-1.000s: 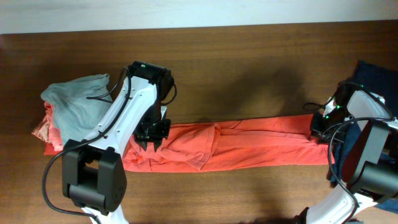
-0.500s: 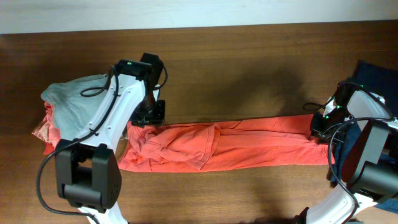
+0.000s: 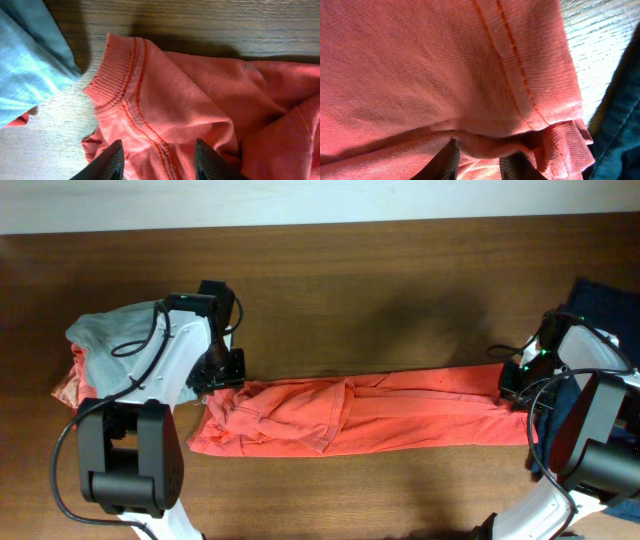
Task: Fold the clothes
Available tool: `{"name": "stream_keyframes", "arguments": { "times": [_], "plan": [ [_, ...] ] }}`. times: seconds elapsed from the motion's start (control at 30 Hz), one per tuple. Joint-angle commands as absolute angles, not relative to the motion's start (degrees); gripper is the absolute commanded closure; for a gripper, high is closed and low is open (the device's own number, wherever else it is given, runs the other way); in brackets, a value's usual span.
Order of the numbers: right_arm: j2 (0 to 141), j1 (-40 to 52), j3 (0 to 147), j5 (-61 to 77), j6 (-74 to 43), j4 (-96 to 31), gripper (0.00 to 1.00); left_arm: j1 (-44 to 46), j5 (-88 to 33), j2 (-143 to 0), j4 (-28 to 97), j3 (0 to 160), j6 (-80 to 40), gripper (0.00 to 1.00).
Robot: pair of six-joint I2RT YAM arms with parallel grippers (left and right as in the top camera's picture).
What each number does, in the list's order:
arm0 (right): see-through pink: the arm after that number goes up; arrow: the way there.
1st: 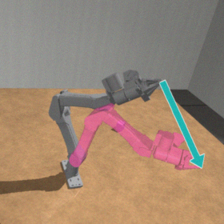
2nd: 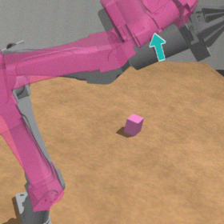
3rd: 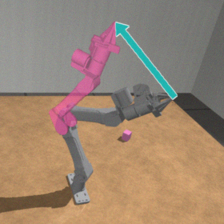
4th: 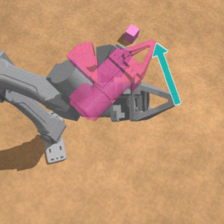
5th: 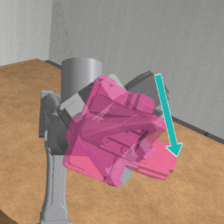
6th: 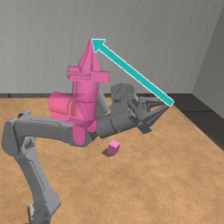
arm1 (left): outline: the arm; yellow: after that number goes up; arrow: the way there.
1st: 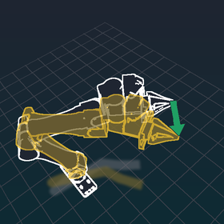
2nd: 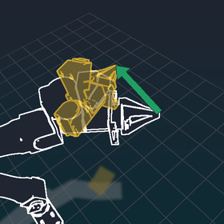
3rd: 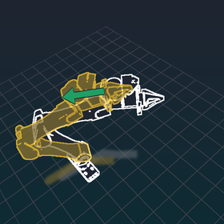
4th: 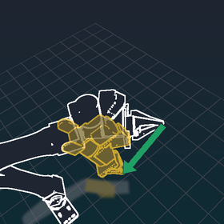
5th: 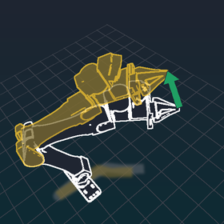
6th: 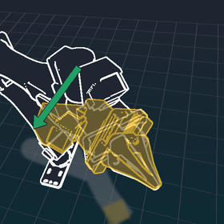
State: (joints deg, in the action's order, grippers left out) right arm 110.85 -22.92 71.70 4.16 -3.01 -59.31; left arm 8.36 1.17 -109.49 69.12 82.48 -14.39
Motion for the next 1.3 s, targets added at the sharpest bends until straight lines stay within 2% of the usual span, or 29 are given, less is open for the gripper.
{"name": "stream_keyframes", "arguments": {
  "times": [0.0,0.23,0.3,0.4,0.43,0.6,0.8,1.17,1.27],
  "plan": [
    [111.31,-22.87,71.29,4.51,-3.49,-59.27,0.68,7.79,1.78,-109.62,68.95,82.19,-14.74,0.54],
    [111.31,-22.87,71.29,4.51,-3.51,-59.27,0.68,7.81,1.76,-109.67,64.97,78.39,-14.76,0.54],
    [111.31,-22.87,71.29,4.51,-3.49,-59.27,0.68,7.81,1.76,-109.67,63.79,77.58,-14.76,0.68],
    [111.31,-22.87,71.29,4.51,-3.51,-59.29,0.68,7.79,1.98,-109.67,63.42,77.01,-14.74,0.98],
    [111.31,-22.87,71.29,4.51,-3.51,-59.29,0.68,7.79,1.96,-109.67,63.55,76.97,-14.74,0.99],
    [111.31,-22.87,71.29,4.51,-3.51,-59.29,0.68,7.51,2.61,-109.30,67.18,77.03,-15.09,1.00],
    [111.31,-22.90,71.29,4.49,-3.49,-59.09,0.68,5.69,14.90,-108.92,77.03,76.95,-23.33,1.00],
    [111.31,-22.87,71.29,4.54,-3.51,-59.11,0.68,5.45,14.83,-108.92,76.79,76.86,-23.33,1.00],
    [111.26,-22.87,71.37,8.27,-3.22,-59.33,0.71,5.45,14.79,-108.92,76.55,76.86,-23.33,1.00]
  ]
}}
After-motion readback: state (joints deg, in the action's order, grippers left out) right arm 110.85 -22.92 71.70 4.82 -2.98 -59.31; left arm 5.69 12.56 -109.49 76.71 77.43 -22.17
